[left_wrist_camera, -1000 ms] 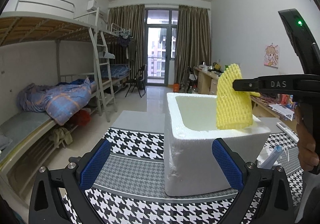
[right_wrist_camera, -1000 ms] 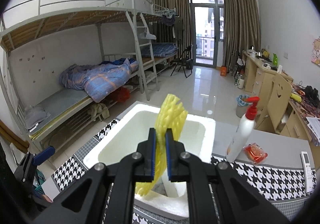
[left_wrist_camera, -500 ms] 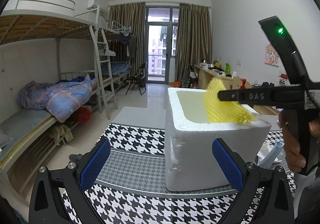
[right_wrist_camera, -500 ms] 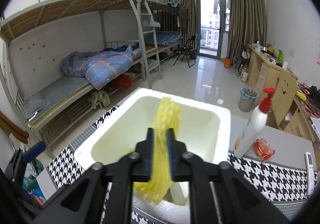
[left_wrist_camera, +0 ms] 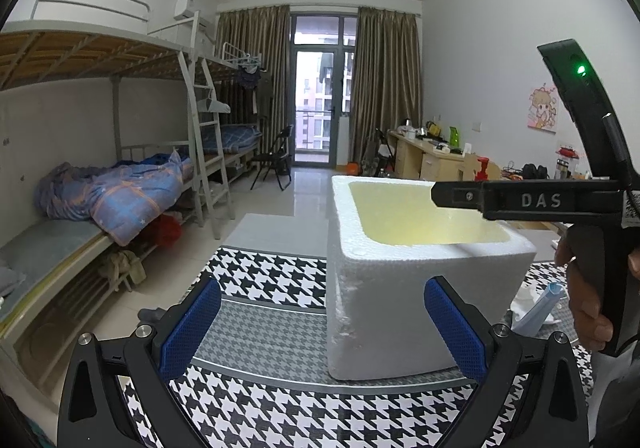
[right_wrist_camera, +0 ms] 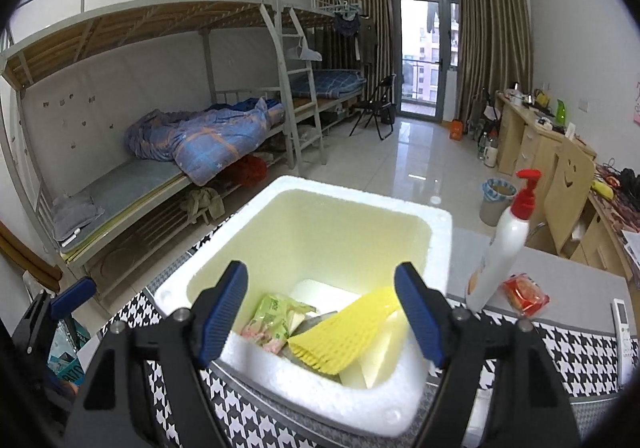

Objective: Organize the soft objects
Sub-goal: 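Move both tools back toward the blue face mask on the mat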

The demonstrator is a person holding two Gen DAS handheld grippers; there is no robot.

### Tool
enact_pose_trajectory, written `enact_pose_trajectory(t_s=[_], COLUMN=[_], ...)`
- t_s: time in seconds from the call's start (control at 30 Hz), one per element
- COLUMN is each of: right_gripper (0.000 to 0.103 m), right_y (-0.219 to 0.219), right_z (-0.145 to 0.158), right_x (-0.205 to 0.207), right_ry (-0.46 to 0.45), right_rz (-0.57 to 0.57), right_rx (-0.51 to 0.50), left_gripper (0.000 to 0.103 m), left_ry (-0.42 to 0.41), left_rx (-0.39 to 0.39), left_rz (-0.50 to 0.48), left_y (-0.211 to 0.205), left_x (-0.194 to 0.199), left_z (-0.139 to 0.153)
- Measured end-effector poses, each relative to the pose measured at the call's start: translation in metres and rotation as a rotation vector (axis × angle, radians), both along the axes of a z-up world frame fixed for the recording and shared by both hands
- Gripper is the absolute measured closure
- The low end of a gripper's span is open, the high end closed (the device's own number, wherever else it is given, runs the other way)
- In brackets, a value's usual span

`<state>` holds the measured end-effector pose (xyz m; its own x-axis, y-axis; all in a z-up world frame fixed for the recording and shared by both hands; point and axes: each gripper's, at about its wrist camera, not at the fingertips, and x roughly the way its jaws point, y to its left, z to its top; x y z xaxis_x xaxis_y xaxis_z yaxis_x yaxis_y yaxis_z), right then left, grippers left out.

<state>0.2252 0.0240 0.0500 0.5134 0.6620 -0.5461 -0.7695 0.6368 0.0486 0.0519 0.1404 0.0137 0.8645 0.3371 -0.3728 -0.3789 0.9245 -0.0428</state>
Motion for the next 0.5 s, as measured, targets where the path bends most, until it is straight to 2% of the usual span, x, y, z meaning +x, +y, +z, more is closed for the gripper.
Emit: enact_pose_trajectory(t_s=[0.5], right_gripper=[0.023], right_y=[-0.031], right_z=[0.009], right_x=[-0.012], right_ry=[-0.030], right_rz=[0.009], right_rx=[0.050], left_gripper=[0.001], left_ry=[-0.001], left_rx=[0.015], left_rz=[-0.016], left_y=[-0.021], left_x=[-0.006], left_z=[0.004])
